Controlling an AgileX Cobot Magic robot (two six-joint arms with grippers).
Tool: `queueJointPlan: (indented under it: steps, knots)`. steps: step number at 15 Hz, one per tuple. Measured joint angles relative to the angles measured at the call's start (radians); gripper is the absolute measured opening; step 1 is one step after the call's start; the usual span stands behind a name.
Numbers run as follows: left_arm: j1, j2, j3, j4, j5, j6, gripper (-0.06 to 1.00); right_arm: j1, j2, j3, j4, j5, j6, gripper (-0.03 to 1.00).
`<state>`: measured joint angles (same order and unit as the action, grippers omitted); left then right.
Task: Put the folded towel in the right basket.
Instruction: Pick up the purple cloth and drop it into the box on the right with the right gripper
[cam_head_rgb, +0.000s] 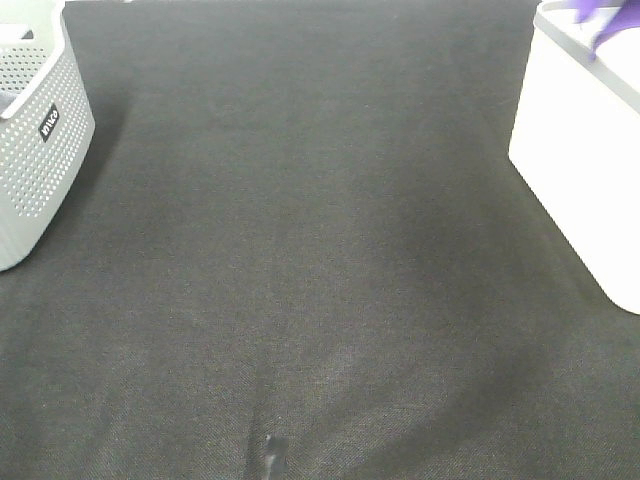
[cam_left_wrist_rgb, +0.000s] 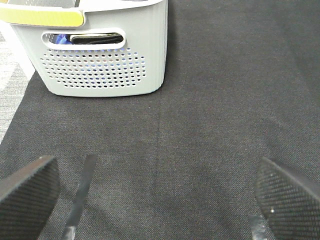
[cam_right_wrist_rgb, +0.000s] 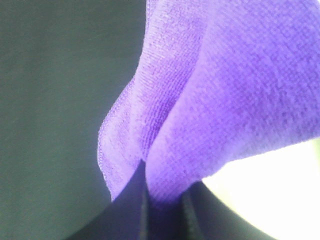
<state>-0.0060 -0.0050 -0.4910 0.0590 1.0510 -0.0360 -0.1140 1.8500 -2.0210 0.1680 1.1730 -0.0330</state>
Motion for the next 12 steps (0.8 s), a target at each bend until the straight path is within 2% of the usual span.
queueJointPlan:
  steps: [1,2,4,5,6,8,9,10,12]
  knots:
    - [0.000,0.000,0.000,0.000,0.000,0.000,0.99,-0.080,0.000,0.001,-0.003,0.002,0.000,0.10]
    - [0.000,0.000,0.000,0.000,0.000,0.000,0.99,-0.116,0.003,0.001,-0.004,0.004,0.000,0.10]
    - [0.000,0.000,0.000,0.000,0.000,0.000,0.99,-0.144,0.016,0.001,-0.020,0.003,-0.002,0.11]
    - [0.000,0.000,0.000,0.000,0.000,0.000,0.99,-0.144,0.035,0.001,-0.032,0.002,-0.010,0.15]
    - [0.000,0.000,0.000,0.000,0.000,0.000,0.99,-0.144,0.054,0.001,-0.033,0.003,-0.020,0.28]
    - [0.000,0.000,0.000,0.000,0.000,0.000,0.99,-0.144,0.085,0.001,-0.033,0.032,-0.046,0.67]
    - [0.000,0.000,0.000,0.000,0.000,0.000,0.99,-0.144,0.090,0.001,-0.033,0.037,-0.060,0.80]
    - [0.000,0.000,0.000,0.000,0.000,0.000,0.99,-0.144,0.091,0.001,-0.032,0.037,-0.070,0.86]
    - [0.000,0.000,0.000,0.000,0.000,0.000,0.99,-0.144,0.092,0.001,-0.011,0.037,-0.072,0.90]
